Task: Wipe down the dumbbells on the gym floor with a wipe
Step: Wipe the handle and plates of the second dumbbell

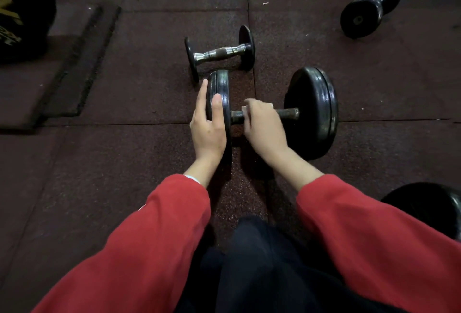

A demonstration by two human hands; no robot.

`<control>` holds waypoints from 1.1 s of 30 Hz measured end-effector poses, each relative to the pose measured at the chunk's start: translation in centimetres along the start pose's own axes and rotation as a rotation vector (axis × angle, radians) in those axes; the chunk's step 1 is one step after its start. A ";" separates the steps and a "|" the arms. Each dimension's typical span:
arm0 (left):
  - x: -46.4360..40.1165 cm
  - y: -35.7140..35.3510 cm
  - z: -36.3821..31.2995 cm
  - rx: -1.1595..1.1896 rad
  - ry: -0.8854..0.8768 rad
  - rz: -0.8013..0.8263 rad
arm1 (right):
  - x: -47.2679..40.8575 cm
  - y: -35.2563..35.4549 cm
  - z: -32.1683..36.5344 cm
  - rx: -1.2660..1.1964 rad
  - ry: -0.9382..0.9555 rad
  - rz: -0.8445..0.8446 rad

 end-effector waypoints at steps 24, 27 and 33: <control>0.5 0.1 -0.1 0.004 -0.003 0.018 | -1.5 2.2 -2.6 0.484 -0.201 0.250; 0.4 0.1 -0.1 0.002 -0.010 0.020 | -2.2 1.7 -2.7 0.535 -0.235 0.284; 0.6 0.2 -0.1 -0.004 -0.015 0.017 | -0.5 2.0 -2.9 0.559 -0.221 0.239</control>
Point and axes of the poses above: each hand's wrist, its own x-axis away from the middle knuckle, its own y-axis out of the back of the hand, z = x × y, the point moved 6 cm from there along -x, towards the middle knuckle
